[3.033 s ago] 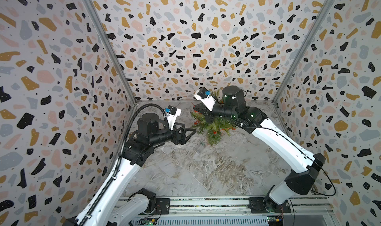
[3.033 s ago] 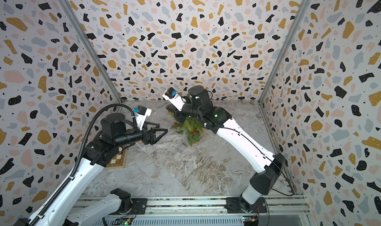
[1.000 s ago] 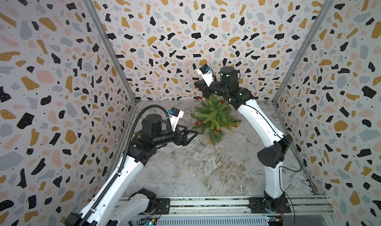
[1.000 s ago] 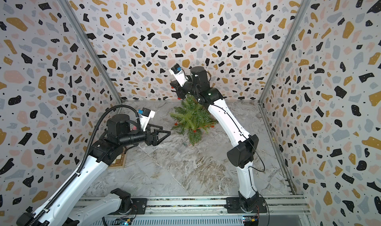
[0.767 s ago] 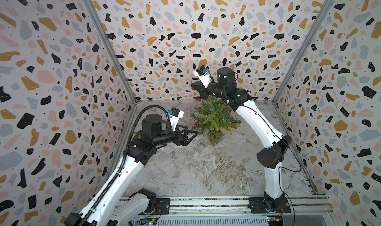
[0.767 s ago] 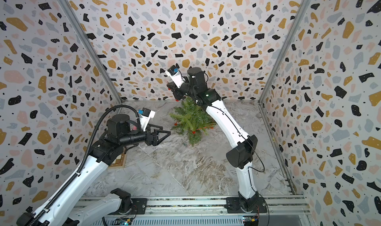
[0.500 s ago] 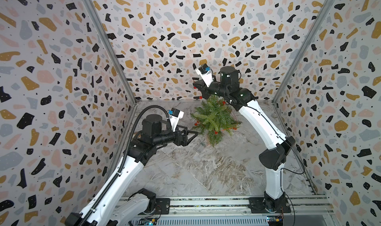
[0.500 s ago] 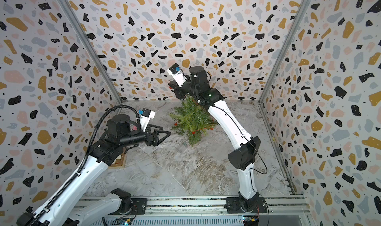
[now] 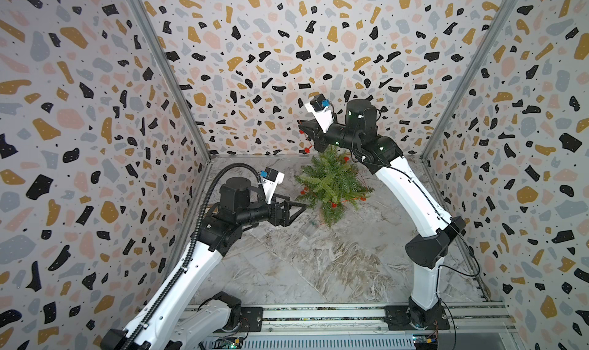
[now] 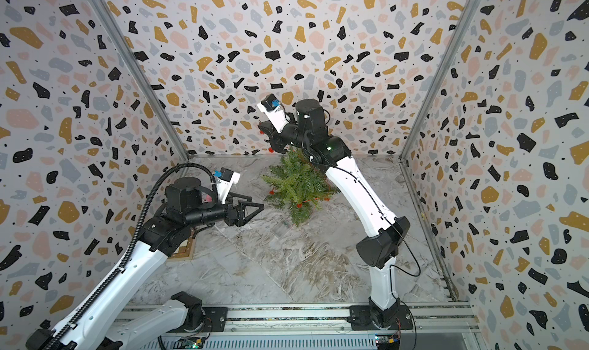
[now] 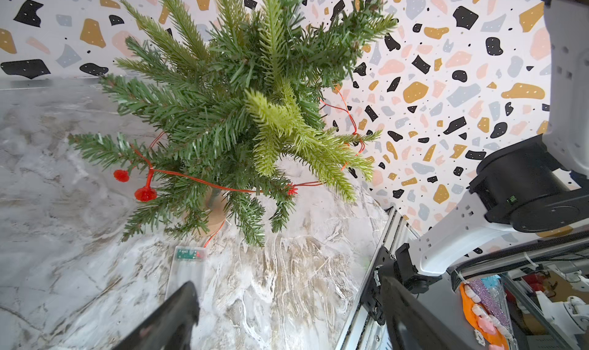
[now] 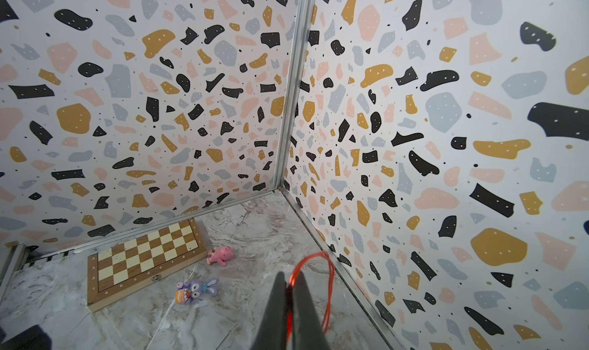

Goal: Remove string lights from the small christmas tree
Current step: Remove the light string from the Christmas tree.

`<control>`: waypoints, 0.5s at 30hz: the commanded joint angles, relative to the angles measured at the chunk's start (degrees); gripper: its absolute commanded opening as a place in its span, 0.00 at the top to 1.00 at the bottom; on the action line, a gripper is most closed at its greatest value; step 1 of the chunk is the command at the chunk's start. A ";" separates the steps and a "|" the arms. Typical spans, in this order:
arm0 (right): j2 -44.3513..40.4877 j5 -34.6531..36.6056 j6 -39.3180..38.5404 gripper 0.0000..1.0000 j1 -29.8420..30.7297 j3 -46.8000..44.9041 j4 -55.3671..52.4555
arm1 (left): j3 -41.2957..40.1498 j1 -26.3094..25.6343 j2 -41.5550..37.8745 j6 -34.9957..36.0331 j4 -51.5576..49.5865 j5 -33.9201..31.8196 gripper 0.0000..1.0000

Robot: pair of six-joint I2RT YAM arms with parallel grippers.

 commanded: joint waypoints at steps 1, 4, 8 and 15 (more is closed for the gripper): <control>0.70 -1.53 0.67 1.00 -1.39 2.61 0.73 | 1.60 0.28 -0.31 0.53 0.88 1.09 0.11; 1.48 -3.68 2.32 1.00 -2.52 2.61 2.05 | 2.04 0.29 -0.36 0.79 0.30 1.47 0.11; 2.07 -3.33 2.59 1.00 -2.96 2.70 3.20 | 2.65 0.23 0.04 1.34 -0.49 1.45 0.11; 3.31 -2.73 2.62 1.00 -4.25 3.57 3.99 | 2.33 0.29 0.71 1.16 -0.24 1.97 0.11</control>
